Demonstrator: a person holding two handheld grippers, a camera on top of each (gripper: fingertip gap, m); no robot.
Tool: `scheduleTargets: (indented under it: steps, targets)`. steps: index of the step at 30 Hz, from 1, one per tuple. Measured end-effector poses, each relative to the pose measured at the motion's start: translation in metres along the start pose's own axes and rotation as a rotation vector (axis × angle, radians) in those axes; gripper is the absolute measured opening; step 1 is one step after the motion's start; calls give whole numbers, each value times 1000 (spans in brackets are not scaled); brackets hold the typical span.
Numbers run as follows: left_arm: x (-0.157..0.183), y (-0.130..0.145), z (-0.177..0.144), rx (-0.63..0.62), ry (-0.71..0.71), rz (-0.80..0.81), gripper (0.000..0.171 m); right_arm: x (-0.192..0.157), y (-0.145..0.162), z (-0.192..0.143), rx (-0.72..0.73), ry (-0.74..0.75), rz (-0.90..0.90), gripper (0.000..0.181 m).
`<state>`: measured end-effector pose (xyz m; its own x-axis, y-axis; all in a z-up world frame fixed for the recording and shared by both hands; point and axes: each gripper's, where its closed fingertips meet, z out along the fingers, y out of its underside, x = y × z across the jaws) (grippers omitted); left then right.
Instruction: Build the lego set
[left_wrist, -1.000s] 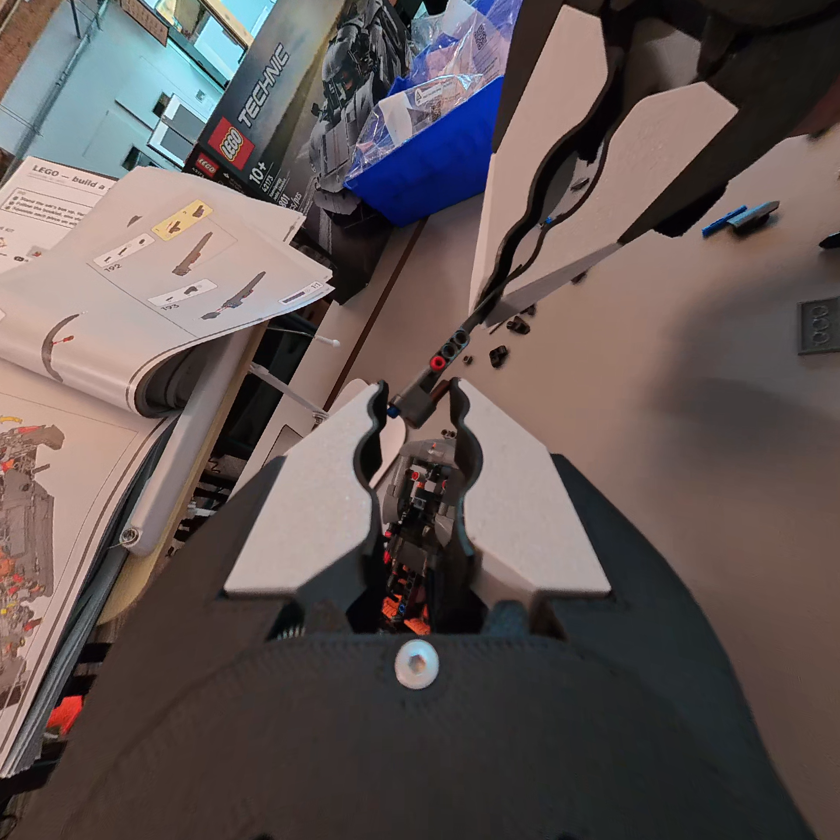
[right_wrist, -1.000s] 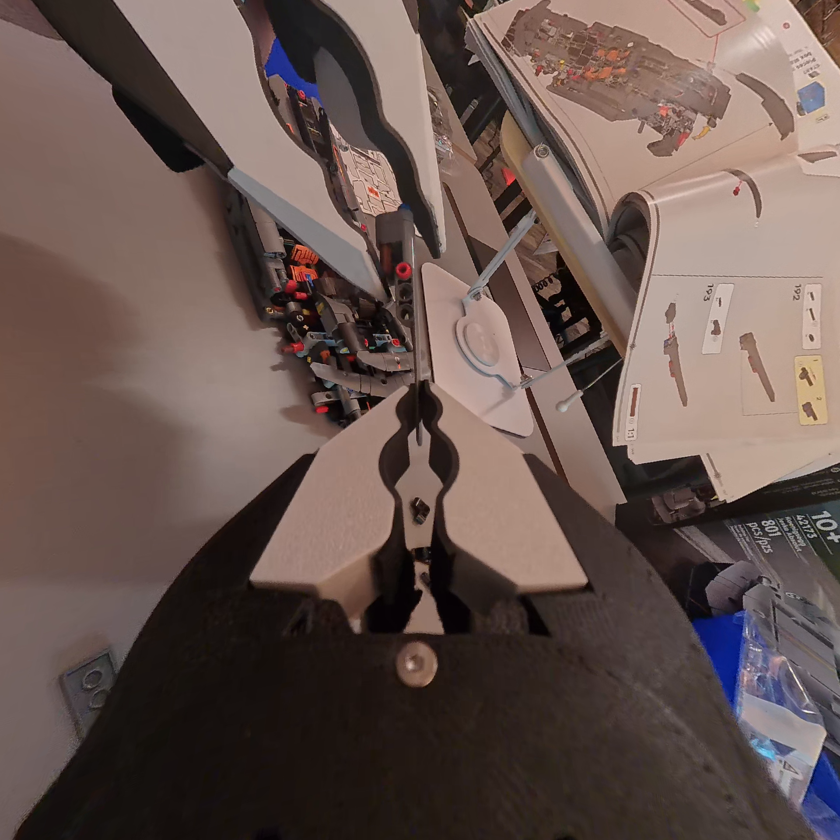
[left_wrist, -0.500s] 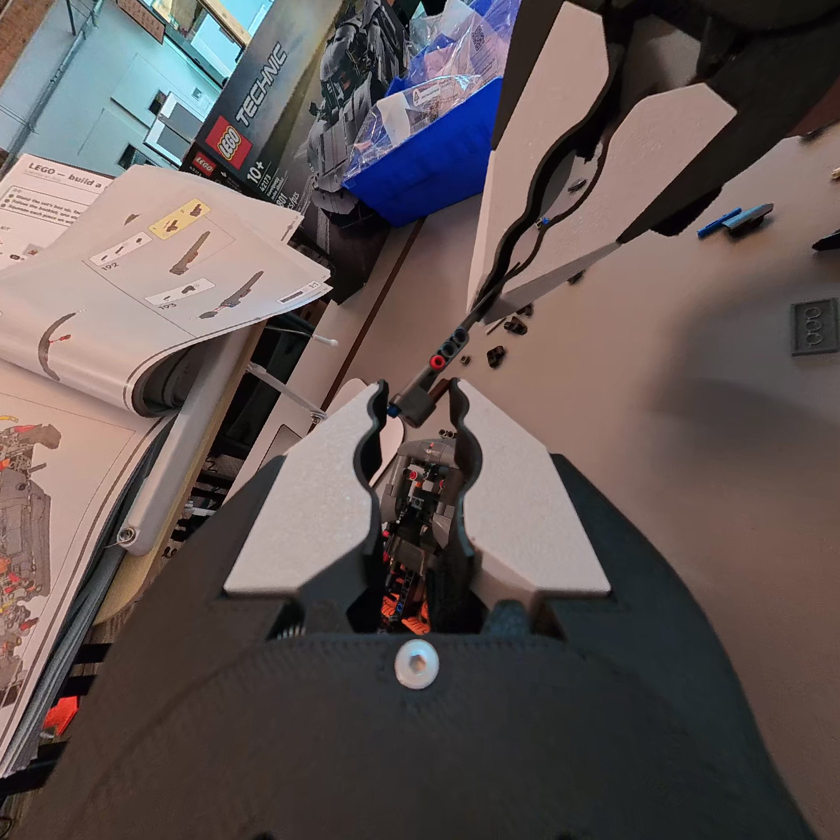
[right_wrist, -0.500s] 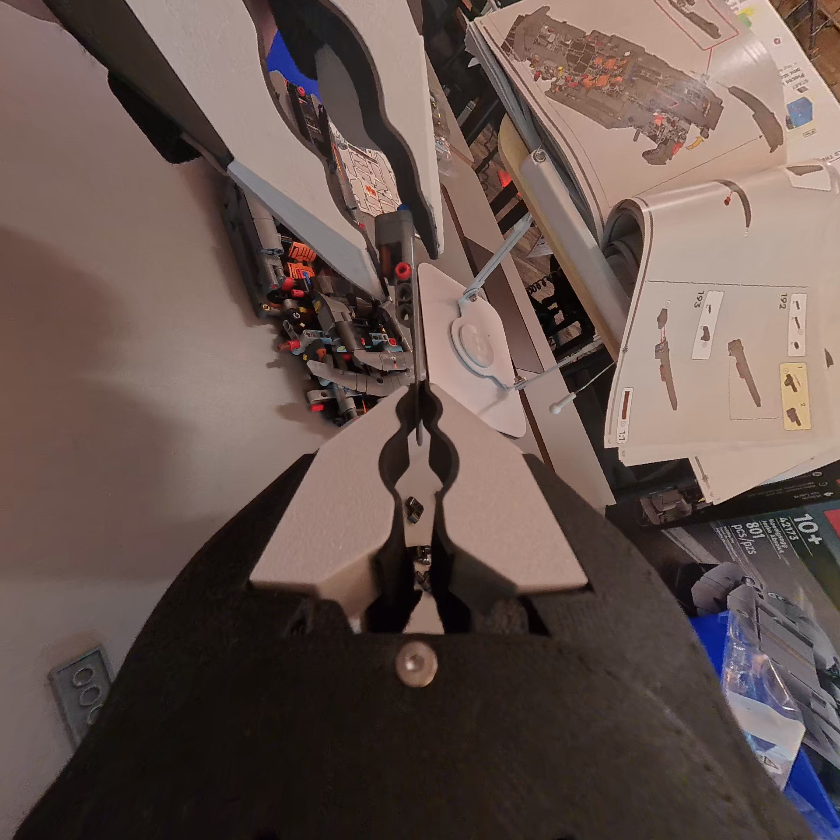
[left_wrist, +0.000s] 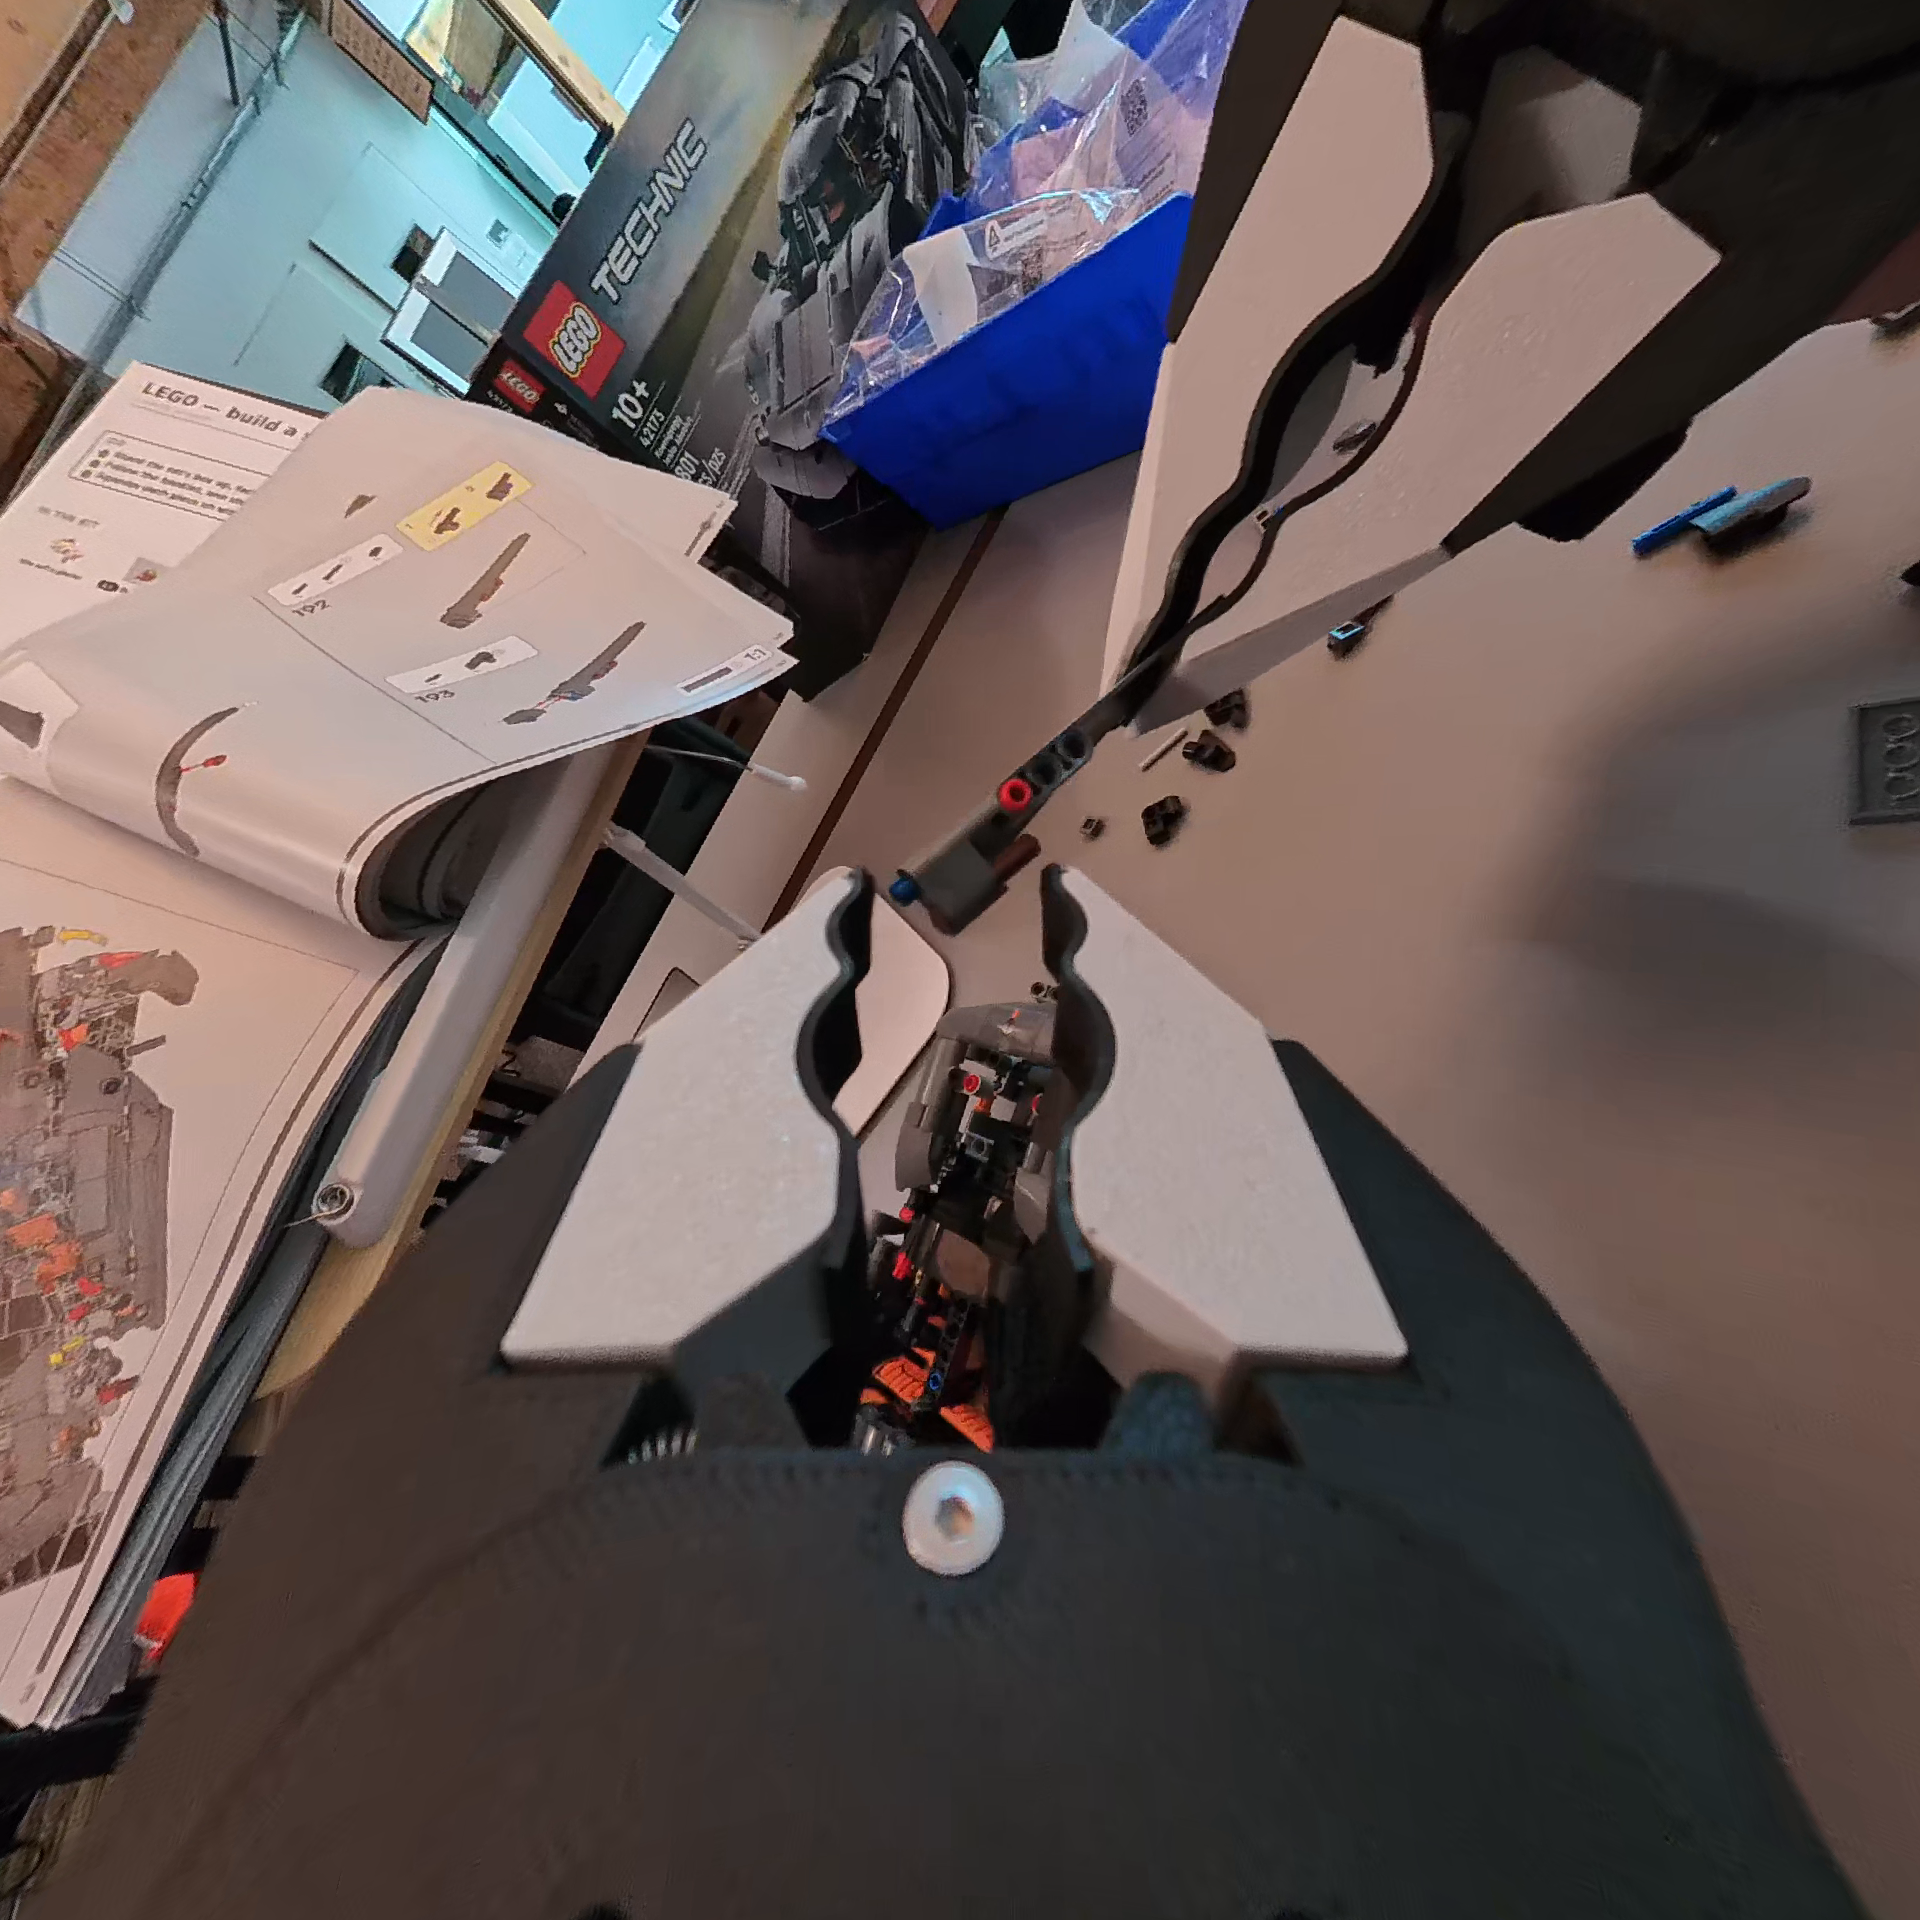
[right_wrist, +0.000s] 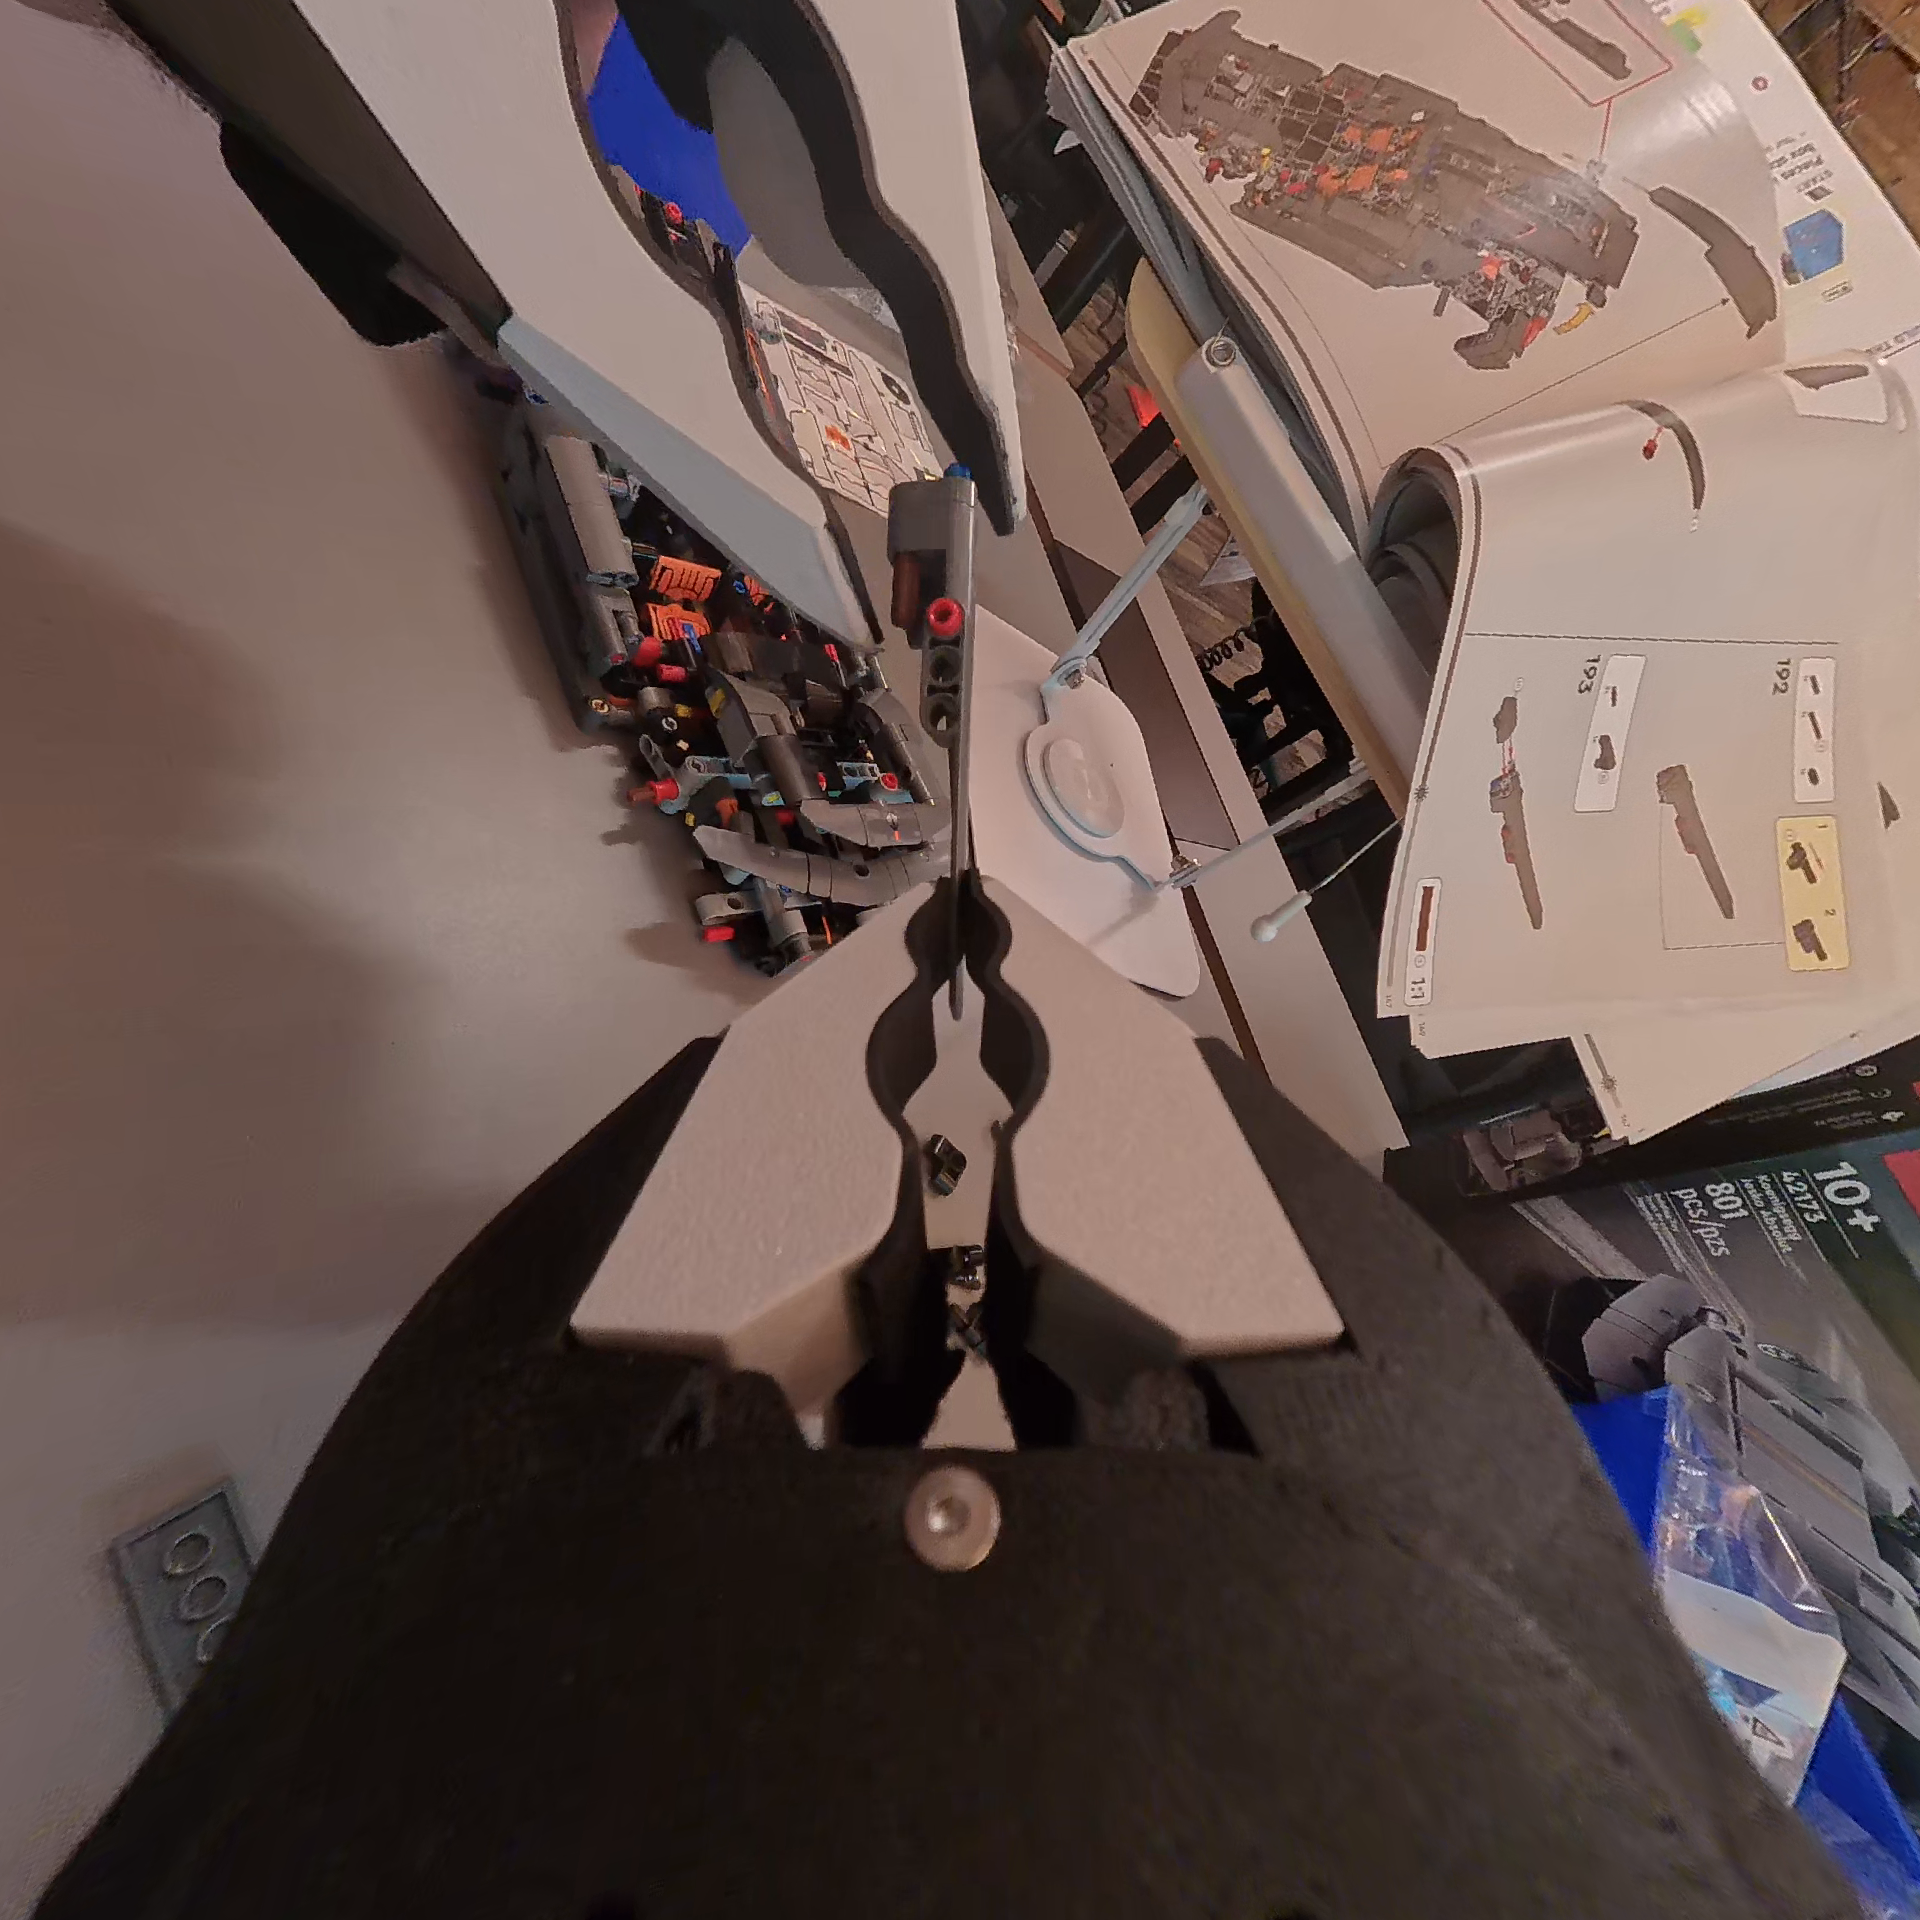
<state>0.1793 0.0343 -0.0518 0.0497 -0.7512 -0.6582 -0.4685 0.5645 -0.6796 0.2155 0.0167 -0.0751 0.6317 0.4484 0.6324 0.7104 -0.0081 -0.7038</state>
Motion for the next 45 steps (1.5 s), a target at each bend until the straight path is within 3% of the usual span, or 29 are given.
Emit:
scheduleTargets:
  steps: [7,10,16,19,22,27,31,34,36,39,42,45]
  targets:
    - [1,0,-1,5,10,15,28,1,-3,-2,37,-4,12,0]
    - [1,-5,-4,47,49,-61,33,-3,-12,-5,133,-91,119,0]
    - [12,-55,-21,362,311,-374,31,-12,-47,-30,495,-389,415,0]
    - [10,-76,-31,496,427,-492,22,-16,-51,-33,583,-465,479,0]
    - [16,-89,-32,557,525,-557,14,-14,-57,-39,674,-513,543,0]
    - [17,-96,-29,614,556,-586,9,-8,-62,-47,763,-545,604,0]
    - [17,-95,-21,571,487,-506,7,-4,-56,-42,743,-517,620,2]
    - [13,-91,-12,494,366,-360,7,8,-40,-34,644,-439,617,26]
    - [12,-83,-1,395,285,-230,7,20,-33,-38,626,-373,594,24]
    - [19,-71,13,268,244,-73,8,37,-42,-61,727,-330,578,25]
    - [25,-67,22,225,245,-22,8,32,-51,-66,735,-312,500,30]
    - [32,-67,26,211,284,-17,7,21,-52,-60,704,-324,456,16]
